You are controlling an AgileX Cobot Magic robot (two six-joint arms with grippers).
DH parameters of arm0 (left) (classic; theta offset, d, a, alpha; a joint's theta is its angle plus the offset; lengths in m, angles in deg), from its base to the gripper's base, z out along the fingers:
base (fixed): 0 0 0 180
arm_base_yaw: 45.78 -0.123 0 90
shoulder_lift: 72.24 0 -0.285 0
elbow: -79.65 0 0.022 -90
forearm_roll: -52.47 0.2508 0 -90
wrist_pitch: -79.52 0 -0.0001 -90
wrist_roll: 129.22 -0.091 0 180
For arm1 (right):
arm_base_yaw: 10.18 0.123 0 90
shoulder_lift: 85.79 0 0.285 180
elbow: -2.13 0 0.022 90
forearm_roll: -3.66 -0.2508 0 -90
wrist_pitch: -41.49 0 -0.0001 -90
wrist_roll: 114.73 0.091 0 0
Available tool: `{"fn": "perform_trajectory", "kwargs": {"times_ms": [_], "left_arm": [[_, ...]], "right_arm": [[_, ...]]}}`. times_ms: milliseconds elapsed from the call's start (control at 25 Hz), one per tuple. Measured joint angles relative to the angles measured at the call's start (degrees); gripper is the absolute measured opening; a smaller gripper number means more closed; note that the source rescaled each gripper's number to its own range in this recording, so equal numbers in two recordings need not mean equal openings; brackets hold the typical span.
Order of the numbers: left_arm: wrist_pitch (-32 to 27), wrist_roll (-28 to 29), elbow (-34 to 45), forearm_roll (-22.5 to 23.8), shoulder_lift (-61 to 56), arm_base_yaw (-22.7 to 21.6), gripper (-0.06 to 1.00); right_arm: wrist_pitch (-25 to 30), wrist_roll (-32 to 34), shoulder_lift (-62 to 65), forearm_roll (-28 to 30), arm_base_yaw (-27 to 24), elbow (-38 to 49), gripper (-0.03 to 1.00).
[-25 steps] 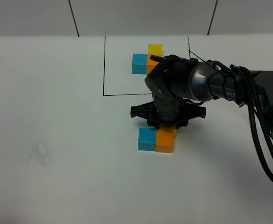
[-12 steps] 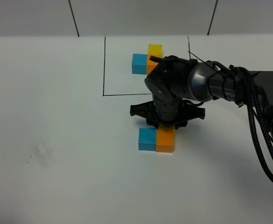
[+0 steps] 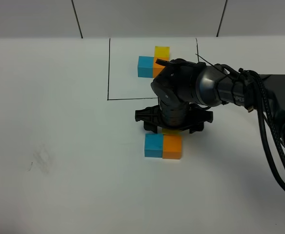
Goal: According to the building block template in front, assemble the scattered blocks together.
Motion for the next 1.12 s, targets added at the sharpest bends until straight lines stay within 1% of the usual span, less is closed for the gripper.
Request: {"fn": "perform_trajectory", "kwargs": {"times_ms": [80,160,240,440,600,680,760,880,1000,1080,1120], "left_arm": [[0.0,0.0,0.0,0.0,0.0,0.0,0.54],[0.0,0.0,0.0,0.0,0.0,0.0,0.54],[0.0,0.0,0.0,0.0,0.0,0.0,0.54],[0.0,0.0,0.1,0.0,0.0,0.0,0.54],[0.0,0.0,0.1,0.0,0.0,0.0,0.54],[0.0,0.0,0.1,0.0,0.0,0.0,0.54],[0.0,0.0,0.1,0.0,0.0,0.0,0.54],[0.0,0.0,0.1,0.0,0.0,0.0,0.54],[0.0,0.0,0.1,0.0,0.0,0.0,0.54],[0.0,0.0,0.1,0.0,0.0,0.0,0.54],[0.0,0.0,0.1,0.0,0.0,0.0,0.54]], "right_arm": [[2.4,0.0,0.0,1.8,0.0,0.0,0.73],[3.8,0.0,0.1,3.3,0.0,0.0,0.74],[4.4,0.0,1.0,4.4,0.0,0.0,0.76],[5.4,-0.4,7.8,10.0,0.0,-1.9,0.79],[6.7,-3.4,15.3,12.8,-0.3,-3.8,0.8],[7.8,-5.7,19.7,14.6,-1.5,-4.6,0.8],[9.8,-9.0,25.0,16.4,-4.1,-4.9,0.8],[14.0,-17.0,32.9,18.1,-10.1,-5.0,0.8],[16.2,-28.5,40.8,19.8,-18.6,-5.0,0.8],[18.1,-36.4,46.9,19.5,-24.4,-5.0,0.8],[19.6,-39.4,49.4,18.8,-27.6,-5.0,0.8]]}}
